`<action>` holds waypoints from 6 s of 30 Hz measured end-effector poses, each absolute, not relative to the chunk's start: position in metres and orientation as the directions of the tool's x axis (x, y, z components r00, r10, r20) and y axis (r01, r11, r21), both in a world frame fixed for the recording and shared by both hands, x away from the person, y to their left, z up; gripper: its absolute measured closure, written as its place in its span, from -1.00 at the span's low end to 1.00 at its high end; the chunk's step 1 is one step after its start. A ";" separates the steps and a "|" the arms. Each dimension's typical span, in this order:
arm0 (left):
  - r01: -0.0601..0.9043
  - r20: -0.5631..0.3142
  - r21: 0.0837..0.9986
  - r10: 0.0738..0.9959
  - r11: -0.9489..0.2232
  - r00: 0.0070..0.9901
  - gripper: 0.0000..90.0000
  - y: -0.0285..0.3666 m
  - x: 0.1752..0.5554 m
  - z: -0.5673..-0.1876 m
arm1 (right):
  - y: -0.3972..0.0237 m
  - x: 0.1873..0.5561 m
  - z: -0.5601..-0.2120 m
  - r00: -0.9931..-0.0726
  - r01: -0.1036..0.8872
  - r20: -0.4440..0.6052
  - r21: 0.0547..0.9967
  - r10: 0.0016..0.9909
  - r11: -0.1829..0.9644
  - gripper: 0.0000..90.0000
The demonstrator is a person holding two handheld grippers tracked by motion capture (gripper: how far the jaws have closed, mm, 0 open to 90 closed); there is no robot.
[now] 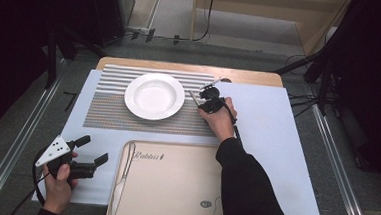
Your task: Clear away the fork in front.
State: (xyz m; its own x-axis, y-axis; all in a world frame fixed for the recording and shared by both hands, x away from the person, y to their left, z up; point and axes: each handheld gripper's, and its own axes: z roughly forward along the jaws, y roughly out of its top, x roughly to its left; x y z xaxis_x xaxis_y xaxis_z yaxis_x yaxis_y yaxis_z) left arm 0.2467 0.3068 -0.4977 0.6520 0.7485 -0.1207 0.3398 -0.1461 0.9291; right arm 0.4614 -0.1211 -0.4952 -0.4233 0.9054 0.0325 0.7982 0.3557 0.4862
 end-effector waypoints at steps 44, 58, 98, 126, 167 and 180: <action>0.335 -0.109 0.929 0.750 -0.157 0.653 -0.91 0.304 0.247 -0.498 | -0.124 0.449 -0.501 -0.440 0.737 0.045 0.588 0.897 0.333 0.87; 0.337 -0.106 0.928 0.757 -0.157 0.645 -0.91 0.300 0.249 -0.492 | -0.126 0.434 -0.493 -0.450 0.694 0.073 0.656 0.890 0.296 0.87; 0.294 -0.102 0.930 0.616 -0.219 0.781 -0.91 0.191 0.260 -0.449 | -0.173 0.333 -0.475 -0.556 0.546 0.141 0.805 0.819 0.233 0.86; 0.310 -0.138 0.924 0.558 -0.226 0.818 -0.90 0.135 0.268 -0.443 | -0.186 0.269 -0.469 -0.611 0.467 0.171 0.867 0.773 0.177 0.86; 0.517 -0.419 0.852 0.483 -0.083 0.768 -0.24 0.095 0.276 -0.454 | -0.155 0.216 -0.471 -0.710 0.339 0.130 0.924 0.692 0.175 0.86; 0.571 -0.480 0.819 0.471 -0.063 0.740 0.36 0.095 0.280 -0.455 | -0.148 0.213 -0.473 -0.715 0.324 0.102 0.925 0.692 0.199 0.86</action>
State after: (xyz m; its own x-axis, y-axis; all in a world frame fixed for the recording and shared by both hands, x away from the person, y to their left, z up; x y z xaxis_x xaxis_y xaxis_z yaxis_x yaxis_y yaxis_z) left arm 0.2801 0.0951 -0.4552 0.7402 0.4713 -0.4796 0.5709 -0.0634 0.8186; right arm 0.2132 -0.1479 -0.4733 -0.7150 0.6917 0.1016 0.3237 0.1987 0.9250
